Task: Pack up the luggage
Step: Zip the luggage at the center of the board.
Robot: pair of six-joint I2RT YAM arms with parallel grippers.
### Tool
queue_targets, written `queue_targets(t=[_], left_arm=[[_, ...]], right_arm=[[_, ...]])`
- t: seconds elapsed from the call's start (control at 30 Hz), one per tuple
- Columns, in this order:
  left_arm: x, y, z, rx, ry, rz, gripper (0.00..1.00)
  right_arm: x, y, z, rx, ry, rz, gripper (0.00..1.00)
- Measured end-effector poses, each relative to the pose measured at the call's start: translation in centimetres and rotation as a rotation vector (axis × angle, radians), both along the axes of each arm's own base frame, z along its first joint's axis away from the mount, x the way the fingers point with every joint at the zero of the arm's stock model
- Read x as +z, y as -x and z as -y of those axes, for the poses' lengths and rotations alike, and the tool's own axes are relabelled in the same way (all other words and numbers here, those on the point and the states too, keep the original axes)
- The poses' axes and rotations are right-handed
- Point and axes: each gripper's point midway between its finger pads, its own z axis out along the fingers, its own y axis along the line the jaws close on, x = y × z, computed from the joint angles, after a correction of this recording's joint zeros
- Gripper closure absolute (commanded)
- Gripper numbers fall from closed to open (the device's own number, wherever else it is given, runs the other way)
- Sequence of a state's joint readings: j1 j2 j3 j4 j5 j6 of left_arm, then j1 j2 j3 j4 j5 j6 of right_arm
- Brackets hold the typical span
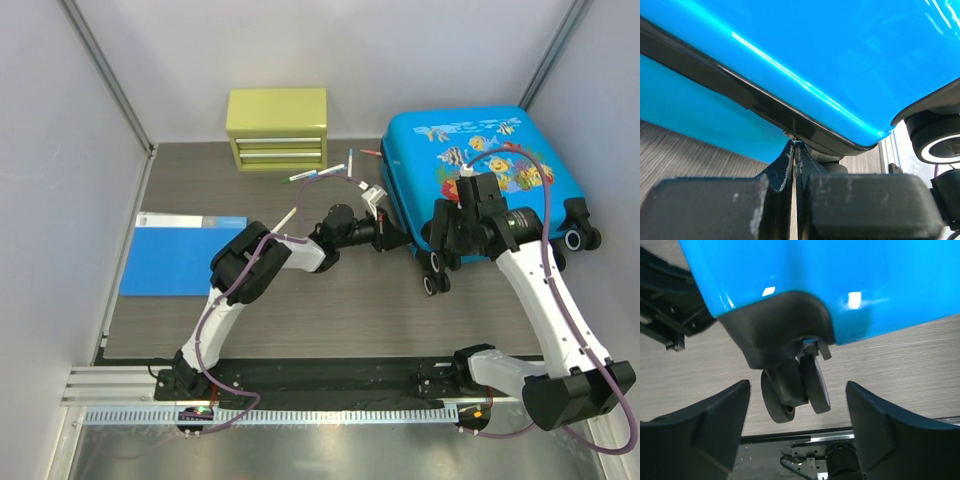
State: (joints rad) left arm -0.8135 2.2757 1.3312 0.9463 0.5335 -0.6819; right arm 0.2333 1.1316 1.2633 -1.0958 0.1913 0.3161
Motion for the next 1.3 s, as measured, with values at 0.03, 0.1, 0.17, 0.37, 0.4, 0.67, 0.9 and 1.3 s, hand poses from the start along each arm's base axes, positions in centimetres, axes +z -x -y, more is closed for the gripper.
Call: queue_targets(t=[0.03,0.1,0.17,0.37,0.4,0.67,0.9,1.3], left_arm=[[0.0,-0.2,-0.1,0.003,0.002,-0.008,1.0],[0.0,-0.5,-0.3,0.01,0.004,-0.02,1.0],[0.0,-0.7,-0.5,0.016,0.007,-0.029,1.0],[0.2,-1.1,-0.8,0.018,0.015,-0.047,1.0],[0.2,-1.1,-0.8,0.018,0.017,-0.047,1.0],[0.2,-1.2,-0.8,0.02,0.022,-0.065,1.0],[0.0,-1.3,-0.9,0.022,0.025,-0.071,1.0],[1.8,-1.6,-0.7,0.021,0.079,-0.038,1.0]], right_arm=[[-0.4,0.3,-0.1,0.014,-0.005,-0.01,0.13],[-1.3,0.8,-0.4,0.04,-0.011,-0.033,0.12],[-2.4,1.2,-0.6,0.06,-0.014,-0.062,0.12],[-3.8,1.5,-0.8,0.094,-0.013,-0.096,0.12],[-3.9,1.4,-0.9,0.097,-0.012,-0.095,0.12],[-5.3,0.6,-0.8,0.098,0.025,-0.139,0.57],[-4.9,0.6,-0.5,0.103,0.064,-0.148,0.99],[-2.0,0.4,0.2,0.071,0.108,-0.169,0.99]])
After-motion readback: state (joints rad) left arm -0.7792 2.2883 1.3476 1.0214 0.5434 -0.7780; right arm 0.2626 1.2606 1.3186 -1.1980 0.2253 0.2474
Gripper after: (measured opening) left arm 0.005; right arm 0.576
